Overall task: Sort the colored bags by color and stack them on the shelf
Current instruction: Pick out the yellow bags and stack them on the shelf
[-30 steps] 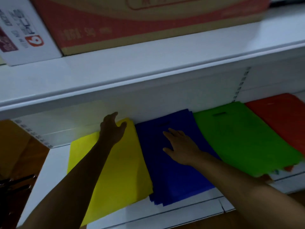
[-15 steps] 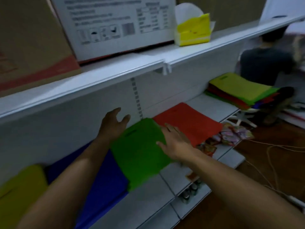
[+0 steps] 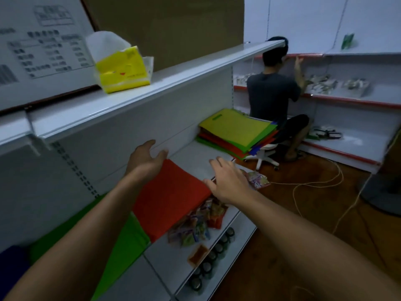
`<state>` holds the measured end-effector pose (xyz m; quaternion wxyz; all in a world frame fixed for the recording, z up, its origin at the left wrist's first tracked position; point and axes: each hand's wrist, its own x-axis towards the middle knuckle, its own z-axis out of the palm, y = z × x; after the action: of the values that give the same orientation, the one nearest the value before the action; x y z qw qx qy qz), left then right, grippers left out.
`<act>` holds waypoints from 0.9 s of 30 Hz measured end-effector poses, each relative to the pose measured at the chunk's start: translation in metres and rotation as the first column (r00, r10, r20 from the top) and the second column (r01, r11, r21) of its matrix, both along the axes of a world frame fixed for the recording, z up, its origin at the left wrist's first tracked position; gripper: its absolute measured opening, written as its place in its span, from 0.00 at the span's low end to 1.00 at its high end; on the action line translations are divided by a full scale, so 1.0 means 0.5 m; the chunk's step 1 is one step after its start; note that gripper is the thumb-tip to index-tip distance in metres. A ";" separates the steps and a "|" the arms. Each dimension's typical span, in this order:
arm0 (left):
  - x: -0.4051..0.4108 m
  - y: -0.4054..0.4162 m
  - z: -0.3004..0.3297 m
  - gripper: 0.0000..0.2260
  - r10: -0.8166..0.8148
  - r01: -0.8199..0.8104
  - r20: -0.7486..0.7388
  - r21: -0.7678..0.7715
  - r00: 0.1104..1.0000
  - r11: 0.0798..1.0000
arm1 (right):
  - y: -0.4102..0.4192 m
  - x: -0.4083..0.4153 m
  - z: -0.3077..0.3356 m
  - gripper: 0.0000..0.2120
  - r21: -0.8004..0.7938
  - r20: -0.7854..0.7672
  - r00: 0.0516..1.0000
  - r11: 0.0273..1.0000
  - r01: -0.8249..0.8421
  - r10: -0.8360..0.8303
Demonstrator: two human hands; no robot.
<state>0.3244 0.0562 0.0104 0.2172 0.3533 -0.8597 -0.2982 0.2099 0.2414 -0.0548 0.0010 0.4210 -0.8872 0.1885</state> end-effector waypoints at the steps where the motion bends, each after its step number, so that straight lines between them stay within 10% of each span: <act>1: -0.036 0.000 -0.004 0.28 -0.014 0.014 -0.005 -0.001 1.000 1.000 | 0.000 -0.032 -0.003 0.29 0.006 -0.004 1.000 1.000 0.010 -0.010; 14: -0.517 -0.037 -0.015 0.28 -0.118 0.118 0.008 0.041 0.993 0.992 | -0.038 -0.491 0.005 0.32 0.020 0.009 0.999 0.999 0.048 -0.049; 27: -0.815 -0.025 -0.135 0.17 0.223 -0.226 0.063 0.049 0.973 0.973 | -0.115 -0.936 -0.107 0.31 0.030 0.250 0.965 0.996 -0.083 0.073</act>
<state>-0.0833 0.0437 -0.0572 0.2150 0.4627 -0.8114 -0.2853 -0.2581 0.1839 -0.1085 -0.1262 0.4287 -0.8666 0.2221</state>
